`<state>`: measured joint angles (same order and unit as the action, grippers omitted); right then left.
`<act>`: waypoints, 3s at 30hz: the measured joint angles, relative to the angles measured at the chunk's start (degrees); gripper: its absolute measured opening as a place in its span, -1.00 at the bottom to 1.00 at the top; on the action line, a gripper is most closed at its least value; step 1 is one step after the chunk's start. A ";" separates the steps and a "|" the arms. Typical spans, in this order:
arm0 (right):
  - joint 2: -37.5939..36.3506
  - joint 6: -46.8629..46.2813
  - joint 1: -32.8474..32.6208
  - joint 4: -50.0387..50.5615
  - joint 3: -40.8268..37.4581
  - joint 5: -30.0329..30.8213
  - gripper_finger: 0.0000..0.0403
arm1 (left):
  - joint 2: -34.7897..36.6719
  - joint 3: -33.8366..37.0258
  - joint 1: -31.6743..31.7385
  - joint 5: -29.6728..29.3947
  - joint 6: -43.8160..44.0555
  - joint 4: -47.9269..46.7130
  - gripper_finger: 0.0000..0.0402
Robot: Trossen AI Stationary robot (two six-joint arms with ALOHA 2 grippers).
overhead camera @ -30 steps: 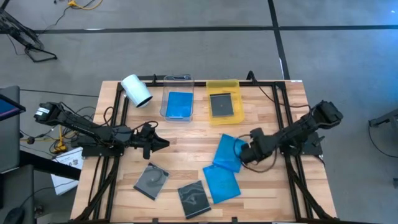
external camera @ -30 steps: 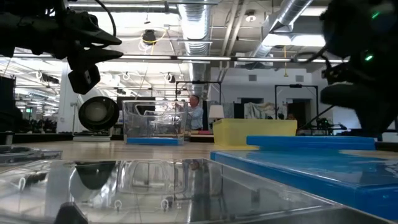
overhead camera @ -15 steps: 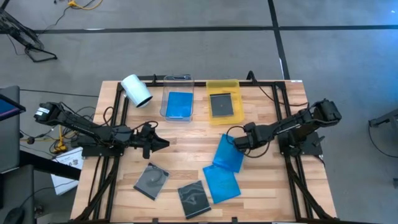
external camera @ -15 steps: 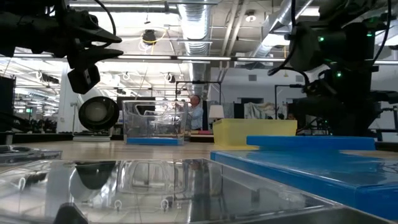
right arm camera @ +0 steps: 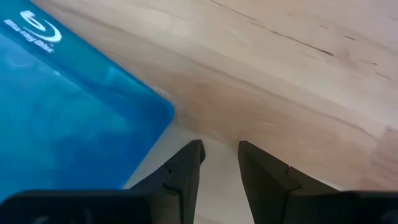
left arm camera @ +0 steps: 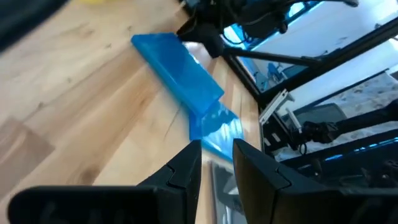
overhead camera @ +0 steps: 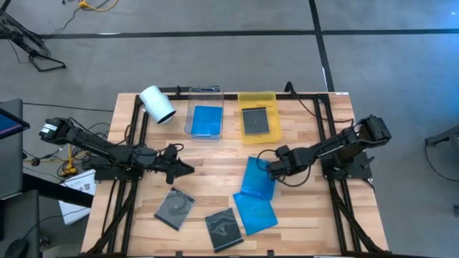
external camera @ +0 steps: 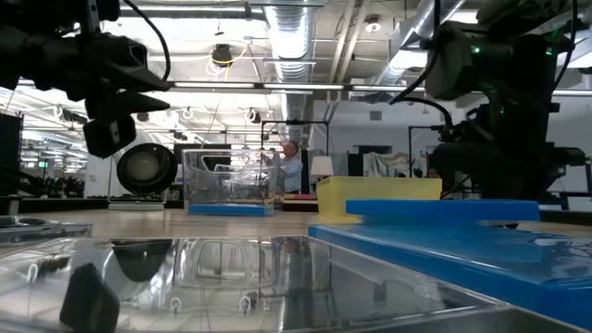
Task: Pick & place jewel cases by type
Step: Put the right blue CD case into the transparent bin
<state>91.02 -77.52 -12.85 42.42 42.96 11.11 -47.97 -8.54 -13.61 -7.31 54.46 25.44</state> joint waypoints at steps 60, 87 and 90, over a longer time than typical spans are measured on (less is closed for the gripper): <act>1.23 -0.02 -3.64 -26.69 2.74 -0.67 -0.46 | -51.29 -26.75 1.64 6.34 32.11 0.10 0.29; 1.23 1.45 -4.16 -27.99 2.74 -2.18 -0.46 | -57.87 -32.42 3.45 -0.48 33.59 2.32 0.29; 1.23 1.51 -4.18 -27.45 2.74 -1.76 -0.46 | -58.92 -33.85 3.48 -0.46 33.13 1.92 0.29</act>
<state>92.25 -76.01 -17.03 14.97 45.69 9.35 -106.88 -42.38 -10.13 -7.77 87.59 27.36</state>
